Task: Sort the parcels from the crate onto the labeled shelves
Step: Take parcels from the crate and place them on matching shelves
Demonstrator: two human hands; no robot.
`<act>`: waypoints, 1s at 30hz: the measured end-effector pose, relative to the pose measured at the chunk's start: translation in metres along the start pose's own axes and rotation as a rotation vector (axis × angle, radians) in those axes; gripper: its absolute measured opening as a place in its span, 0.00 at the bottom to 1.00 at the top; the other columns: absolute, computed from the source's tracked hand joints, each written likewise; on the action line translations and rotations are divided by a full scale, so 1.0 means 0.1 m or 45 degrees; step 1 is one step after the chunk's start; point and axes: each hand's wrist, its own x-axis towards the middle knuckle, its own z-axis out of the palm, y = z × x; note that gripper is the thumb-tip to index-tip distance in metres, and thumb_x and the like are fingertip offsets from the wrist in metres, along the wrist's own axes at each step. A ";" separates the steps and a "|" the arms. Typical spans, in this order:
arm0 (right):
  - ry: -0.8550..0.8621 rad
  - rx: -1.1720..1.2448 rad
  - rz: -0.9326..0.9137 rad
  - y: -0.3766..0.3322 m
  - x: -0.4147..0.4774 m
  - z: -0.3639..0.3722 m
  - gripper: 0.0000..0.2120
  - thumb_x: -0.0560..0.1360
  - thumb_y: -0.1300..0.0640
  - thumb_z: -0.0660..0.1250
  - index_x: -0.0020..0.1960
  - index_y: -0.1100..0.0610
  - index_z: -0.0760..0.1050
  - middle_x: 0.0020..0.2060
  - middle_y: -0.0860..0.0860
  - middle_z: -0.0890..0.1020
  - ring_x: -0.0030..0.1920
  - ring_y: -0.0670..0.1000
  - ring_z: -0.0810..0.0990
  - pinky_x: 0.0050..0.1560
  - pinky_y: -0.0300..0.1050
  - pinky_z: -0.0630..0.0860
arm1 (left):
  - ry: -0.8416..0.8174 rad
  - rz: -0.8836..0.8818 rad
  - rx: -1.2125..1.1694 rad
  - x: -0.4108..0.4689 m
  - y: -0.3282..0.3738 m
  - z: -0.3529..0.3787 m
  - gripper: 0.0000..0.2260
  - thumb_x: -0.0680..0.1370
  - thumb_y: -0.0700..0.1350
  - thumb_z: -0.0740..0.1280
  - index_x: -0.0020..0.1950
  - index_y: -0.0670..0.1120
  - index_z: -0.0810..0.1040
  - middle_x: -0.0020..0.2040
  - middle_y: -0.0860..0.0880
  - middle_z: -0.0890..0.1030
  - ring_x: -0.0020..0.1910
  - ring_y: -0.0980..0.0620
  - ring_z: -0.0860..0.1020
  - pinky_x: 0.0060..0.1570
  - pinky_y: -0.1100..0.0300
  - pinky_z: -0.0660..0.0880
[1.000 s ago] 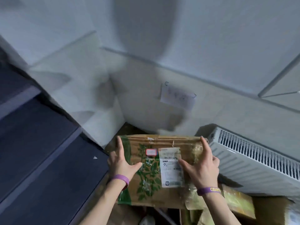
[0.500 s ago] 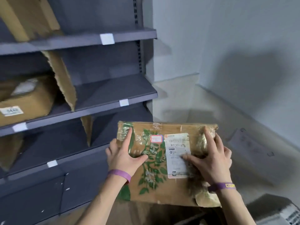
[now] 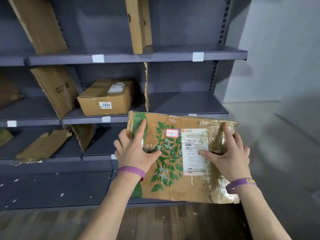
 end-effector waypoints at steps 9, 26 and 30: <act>-0.027 -0.002 -0.026 -0.34 -0.01 0.19 0.51 0.62 0.34 0.75 0.76 0.35 0.49 0.76 0.49 0.59 0.68 0.63 0.61 0.68 0.63 0.63 | 0.049 -0.041 -0.029 0.09 -0.30 -0.17 0.45 0.66 0.61 0.73 0.74 0.70 0.48 0.70 0.47 0.55 0.63 0.43 0.59 0.65 0.49 0.63; 0.138 -0.069 0.174 -0.24 0.15 0.13 0.49 0.61 0.36 0.77 0.73 0.28 0.51 0.76 0.44 0.58 0.66 0.66 0.64 0.67 0.61 0.64 | -0.184 0.143 -0.162 0.46 -0.30 0.27 0.45 0.67 0.58 0.74 0.76 0.63 0.50 0.72 0.44 0.55 0.65 0.43 0.57 0.67 0.50 0.64; 0.138 -0.093 0.247 -0.10 0.22 0.11 0.49 0.62 0.37 0.77 0.73 0.28 0.49 0.76 0.43 0.58 0.67 0.63 0.62 0.68 0.60 0.63 | -0.213 0.209 -0.053 0.58 -0.15 0.44 0.45 0.66 0.62 0.72 0.76 0.63 0.49 0.71 0.44 0.56 0.64 0.42 0.59 0.66 0.51 0.65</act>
